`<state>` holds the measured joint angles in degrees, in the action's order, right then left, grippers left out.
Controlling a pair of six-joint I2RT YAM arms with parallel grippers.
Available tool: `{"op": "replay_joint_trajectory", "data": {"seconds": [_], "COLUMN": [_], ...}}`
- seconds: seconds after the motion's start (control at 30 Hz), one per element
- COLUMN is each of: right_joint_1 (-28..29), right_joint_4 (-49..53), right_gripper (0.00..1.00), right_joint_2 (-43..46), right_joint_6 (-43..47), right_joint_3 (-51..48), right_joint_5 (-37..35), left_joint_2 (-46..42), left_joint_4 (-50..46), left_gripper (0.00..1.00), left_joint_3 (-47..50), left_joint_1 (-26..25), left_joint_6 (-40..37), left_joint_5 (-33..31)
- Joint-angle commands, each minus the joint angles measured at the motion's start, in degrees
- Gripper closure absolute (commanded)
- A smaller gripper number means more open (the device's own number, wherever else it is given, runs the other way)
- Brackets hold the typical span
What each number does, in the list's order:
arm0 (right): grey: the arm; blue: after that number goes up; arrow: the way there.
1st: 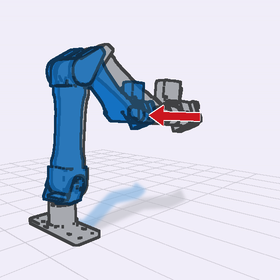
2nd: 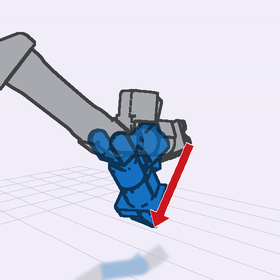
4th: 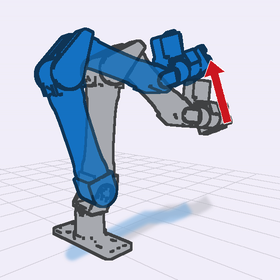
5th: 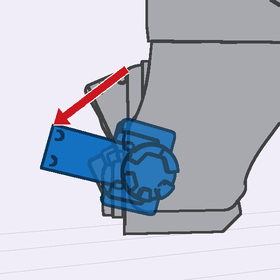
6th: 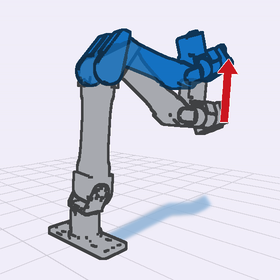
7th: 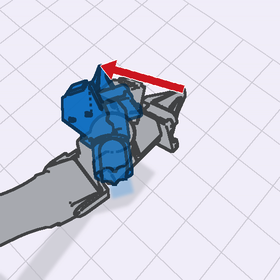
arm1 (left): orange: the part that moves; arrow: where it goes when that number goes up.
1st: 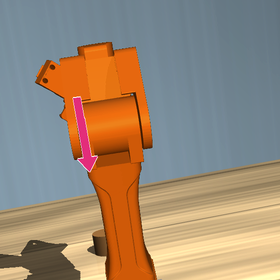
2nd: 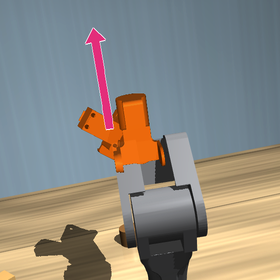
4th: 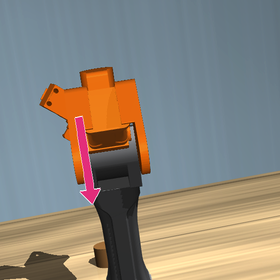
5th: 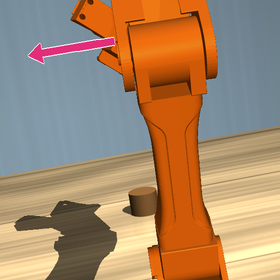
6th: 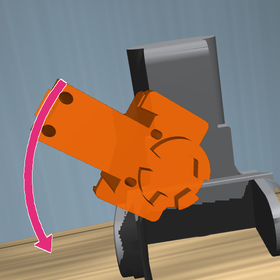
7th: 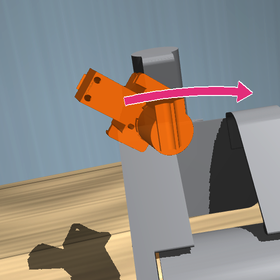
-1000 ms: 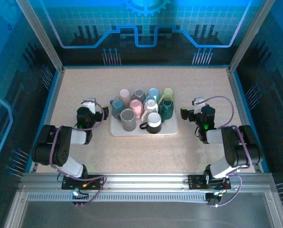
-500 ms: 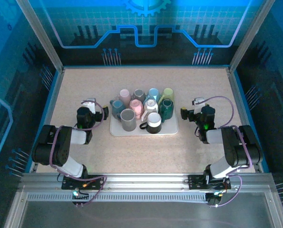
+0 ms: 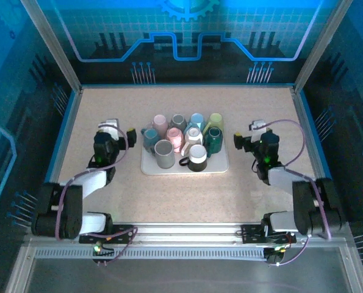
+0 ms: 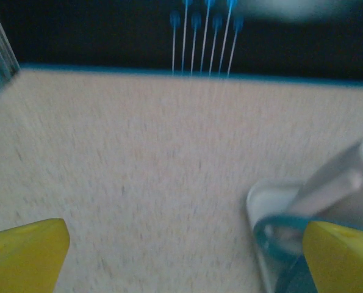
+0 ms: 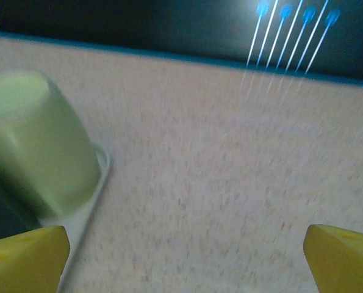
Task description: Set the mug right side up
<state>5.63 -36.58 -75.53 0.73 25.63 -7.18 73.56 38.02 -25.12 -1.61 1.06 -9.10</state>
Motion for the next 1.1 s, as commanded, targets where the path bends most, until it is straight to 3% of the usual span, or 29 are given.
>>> {"op": "replay_joint_trajectory", "data": {"seconds": [0.0,0.1,0.17,0.23,0.3,0.37,0.47,0.57,0.63,0.7,0.77,0.97,1.07], "right_joint_1": [5.2,11.9,17.9,24.7,30.5,36.4,42.5,41.6,40.3,37.1,33.8,34.7,34.7], "right_joint_4": [7.9,14.4,19.3,25.3,30.7,40.7,60.8,77.7,76.3,73.2,74.5,81.4,81.4], "right_gripper": [0.0,0.0,0.0,0.0,0.0,0.0,0.0,0.0,0.0,0.0,0.0,0.0,0.0], "right_joint_2": [9.1,16.9,21.0,25.4,28.7,30.6,31.4,32.2,35.5,38.2,36.7,29.5,26.6], "right_joint_6": [1.6,0.3,-1.2,-3.2,-7.9,-12.9,-18.9,-29.8,-27.0,-24.7,-24.8,-25.0,-23.3], "right_joint_3": [5.4,9.2,11.1,12.2,13.5,16.9,25.3,30.9,28.0,25.1,25.2,26.6,26.6], "right_joint_5": [-7.0,-9.6,-9.5,-7.5,-7.9,-13.3,-19.3,-17.0,-11.8,-3.4,2.1,-7.7,-2.4], "left_joint_2": [-8.1,-14.8,-19.0,-23.6,-29.5,-34.8,-33.4,-26.7,-26.0,-29.1,-31.5,-19.7,-14.9], "left_joint_4": [-5.3,-14.9,-25.7,-36.8,-41.3,-47.5,-69.0,-88.6,-94.1,-91.9,-87.3,-88.0,-88.7], "left_gripper": [0.01,0.01,0.01,0.01,0.01,0.01,0.01,0.01,0.01,0.01,0.01,0.01,0.01], "left_joint_3": [-4.4,-9.0,-13.3,-17.6,-17.1,-17.2,-25.7,-35.7,-35.5,-31.6,-28.4,-33.4,-35.6], "left_joint_1": [-1.1,-5.1,-8.2,-15.1,-24.8,-33.7,-41.1,-41.7,-41.6,-41.1,-40.7,-40.7,-40.8], "left_joint_6": [4.8,5.0,5.7,3.8,3.6,6.2,12.8,14.0,23.1,30.9,31.3,27.7,29.0], "left_joint_5": [-4.7,-3.8,3.9,10.4,2.9,-4.5,-11.8,-6.2,-11.5,-10.4,-6.7,-8.8,-7.4]}}
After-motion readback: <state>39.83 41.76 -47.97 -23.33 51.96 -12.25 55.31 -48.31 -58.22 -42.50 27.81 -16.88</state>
